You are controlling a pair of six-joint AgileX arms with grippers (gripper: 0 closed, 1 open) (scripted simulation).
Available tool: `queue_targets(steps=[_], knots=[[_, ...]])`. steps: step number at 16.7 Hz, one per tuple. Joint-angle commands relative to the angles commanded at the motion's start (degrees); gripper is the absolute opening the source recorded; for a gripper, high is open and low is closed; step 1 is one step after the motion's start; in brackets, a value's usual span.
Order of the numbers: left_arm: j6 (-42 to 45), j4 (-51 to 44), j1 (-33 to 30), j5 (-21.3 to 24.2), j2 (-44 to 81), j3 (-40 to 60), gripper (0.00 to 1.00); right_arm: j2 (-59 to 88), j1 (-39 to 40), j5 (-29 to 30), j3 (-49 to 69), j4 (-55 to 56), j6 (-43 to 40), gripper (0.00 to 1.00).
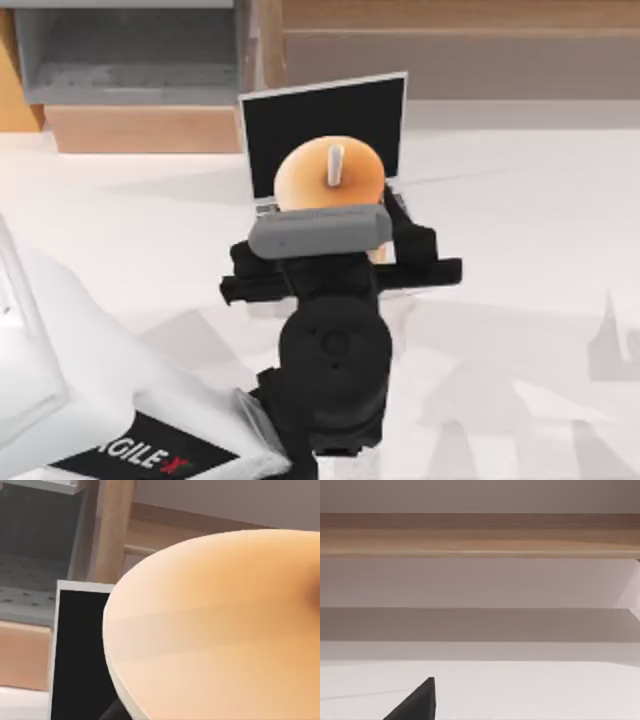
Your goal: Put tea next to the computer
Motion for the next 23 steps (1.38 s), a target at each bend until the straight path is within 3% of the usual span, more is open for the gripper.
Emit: queue_targets(steps=[15, 23], knots=[[-1.22, -27.96, 0.56, 1.72, 17.13, 39.64, 0.0, 0.0, 0.0, 0.0, 0.0, 0.0, 0.0, 1.0], [-2.77, -39.57, 1.06, 1.27, 26.44, 51.2, 0.0, 0.0, 0.0, 0.0, 0.0, 0.0, 0.0, 1.0]])
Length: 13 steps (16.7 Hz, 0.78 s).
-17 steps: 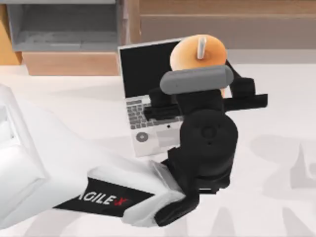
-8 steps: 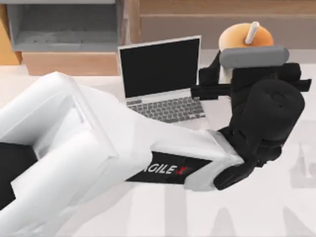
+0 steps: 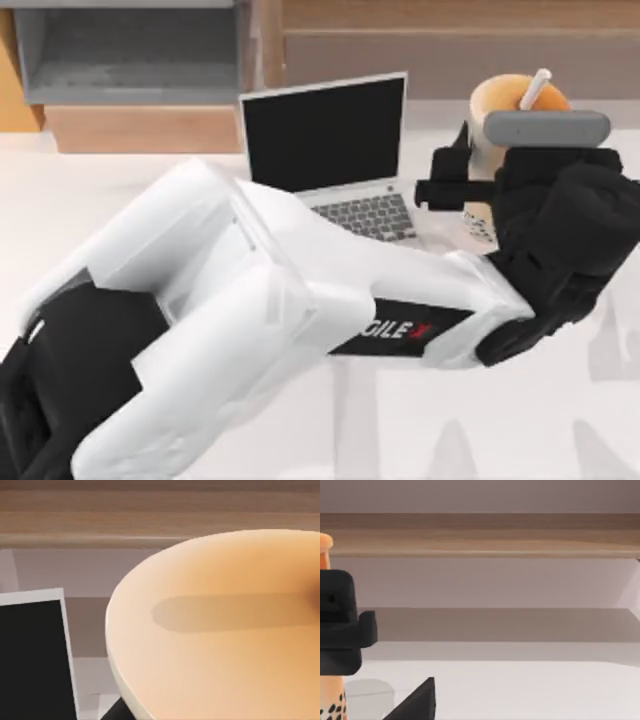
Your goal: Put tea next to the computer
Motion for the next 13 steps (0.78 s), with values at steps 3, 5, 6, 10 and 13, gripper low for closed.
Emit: queue_targets(steps=[3, 5, 6, 10, 13], knots=[[-0.1, -0.55, 0.04, -0.04, 0.46, 0.46, 0.0, 0.0, 0.0, 0.0, 0.0, 0.0, 0.0, 1.0], [-0.1, -0.55, 0.04, -0.04, 0.46, 0.46, 0.0, 0.0, 0.0, 0.0, 0.0, 0.0, 0.0, 1.0], [0.01, -0.46, -0.33, -0.05, 0.25, 0.24, 0.0, 0.0, 0.0, 0.0, 0.0, 0.0, 0.0, 1.0], [-0.1, 0.44, -0.58, 0.0, -0.21, 0.93, 0.0, 0.0, 0.0, 0.0, 0.0, 0.0, 0.0, 1.0], [-0.02, 1.8, -0.83, -0.08, -0.62, 1.8, 0.0, 0.0, 0.0, 0.0, 0.0, 0.0, 0.0, 1.0]])
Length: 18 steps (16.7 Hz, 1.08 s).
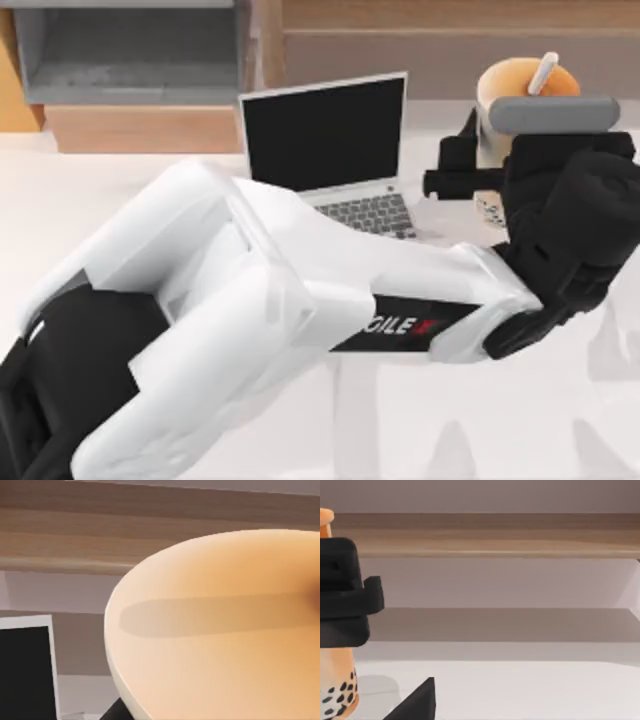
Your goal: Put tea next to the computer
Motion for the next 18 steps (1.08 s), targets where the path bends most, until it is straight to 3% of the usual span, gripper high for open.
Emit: queue_targets(steps=[18], knots=[[-0.14, 2.44, 0.87, 0.1, 4.71, -2.54, 0.0, 0.0, 0.0, 0.0, 0.0, 0.0, 0.0, 1.0]])
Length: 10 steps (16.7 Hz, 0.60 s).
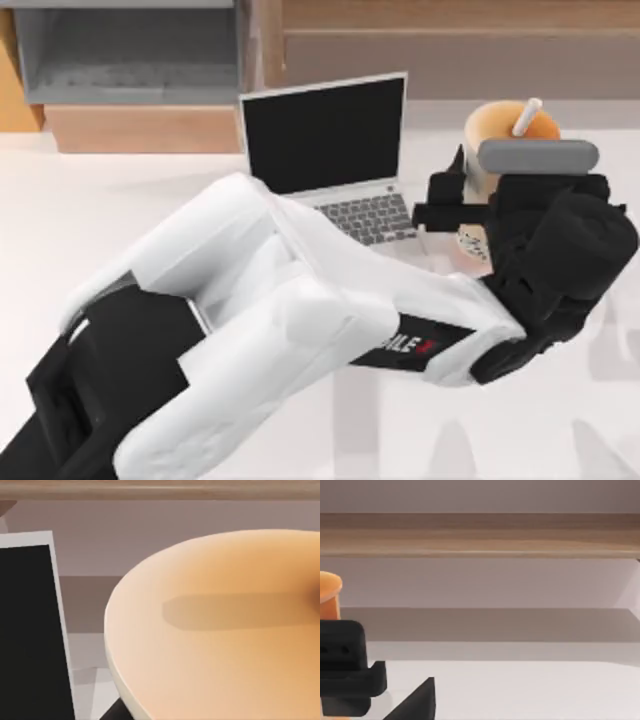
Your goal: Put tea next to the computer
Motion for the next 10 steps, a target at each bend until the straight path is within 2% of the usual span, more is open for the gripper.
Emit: queue_targets(steps=[3, 10], knots=[[0.0, 0.0, 0.0, 0.0, 0.0, 0.0, 0.0, 0.0, 0.0, 0.0, 0.0, 0.0, 0.0, 1.0], [0.0, 0.0, 0.0, 0.0, 0.0, 0.0, 0.53, 0.0, 0.0, 0.0, 0.0, 0.0, 0.0, 1.0]])
